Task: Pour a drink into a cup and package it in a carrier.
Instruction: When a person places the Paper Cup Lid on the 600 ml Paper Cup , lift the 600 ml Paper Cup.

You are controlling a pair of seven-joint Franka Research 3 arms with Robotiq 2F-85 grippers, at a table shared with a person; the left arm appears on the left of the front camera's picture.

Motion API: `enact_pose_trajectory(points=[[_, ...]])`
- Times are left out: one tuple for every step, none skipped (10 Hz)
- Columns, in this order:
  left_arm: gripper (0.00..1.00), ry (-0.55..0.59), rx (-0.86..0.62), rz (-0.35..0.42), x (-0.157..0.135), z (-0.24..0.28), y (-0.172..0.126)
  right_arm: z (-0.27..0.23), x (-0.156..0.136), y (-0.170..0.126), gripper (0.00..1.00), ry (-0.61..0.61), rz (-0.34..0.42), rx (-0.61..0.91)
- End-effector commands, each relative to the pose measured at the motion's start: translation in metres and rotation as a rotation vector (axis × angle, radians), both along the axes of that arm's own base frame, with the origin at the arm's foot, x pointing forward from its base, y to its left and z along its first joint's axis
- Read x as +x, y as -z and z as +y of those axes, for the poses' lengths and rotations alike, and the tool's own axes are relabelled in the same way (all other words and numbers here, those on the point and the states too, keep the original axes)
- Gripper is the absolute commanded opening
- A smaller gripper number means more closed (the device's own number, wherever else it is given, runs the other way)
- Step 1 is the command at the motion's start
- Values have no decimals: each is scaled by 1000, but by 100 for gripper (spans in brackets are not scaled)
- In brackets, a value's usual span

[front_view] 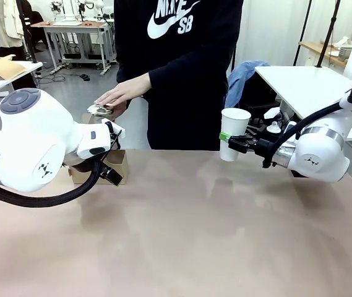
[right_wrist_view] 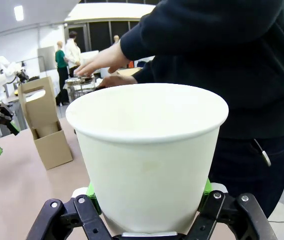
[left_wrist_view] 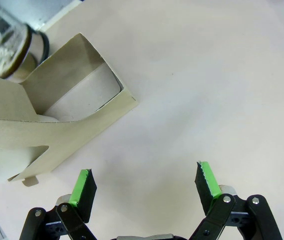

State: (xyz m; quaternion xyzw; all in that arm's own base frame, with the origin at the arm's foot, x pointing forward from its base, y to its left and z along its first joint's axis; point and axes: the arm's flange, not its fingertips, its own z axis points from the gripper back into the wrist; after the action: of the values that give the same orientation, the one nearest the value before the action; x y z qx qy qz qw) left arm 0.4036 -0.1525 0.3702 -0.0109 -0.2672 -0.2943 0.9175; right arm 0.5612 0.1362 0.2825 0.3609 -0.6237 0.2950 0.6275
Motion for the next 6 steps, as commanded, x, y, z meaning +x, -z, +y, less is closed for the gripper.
enact_pose_trajectory(points=[[100,0,-2,0,0,1,0,2,-1,-5,81,0,1,0],[100,0,-2,0,0,1,0,2,-1,-5,81,0,1,0],[100,0,-2,0,0,1,0,2,-1,-5,81,0,1,0],[100,0,-2,0,0,1,0,2,-1,-5,81,0,1,0],[100,0,-2,0,0,1,0,2,-1,-5,81,0,1,0],[100,0,-2,0,0,1,0,2,-1,-5,81,0,1,0]])
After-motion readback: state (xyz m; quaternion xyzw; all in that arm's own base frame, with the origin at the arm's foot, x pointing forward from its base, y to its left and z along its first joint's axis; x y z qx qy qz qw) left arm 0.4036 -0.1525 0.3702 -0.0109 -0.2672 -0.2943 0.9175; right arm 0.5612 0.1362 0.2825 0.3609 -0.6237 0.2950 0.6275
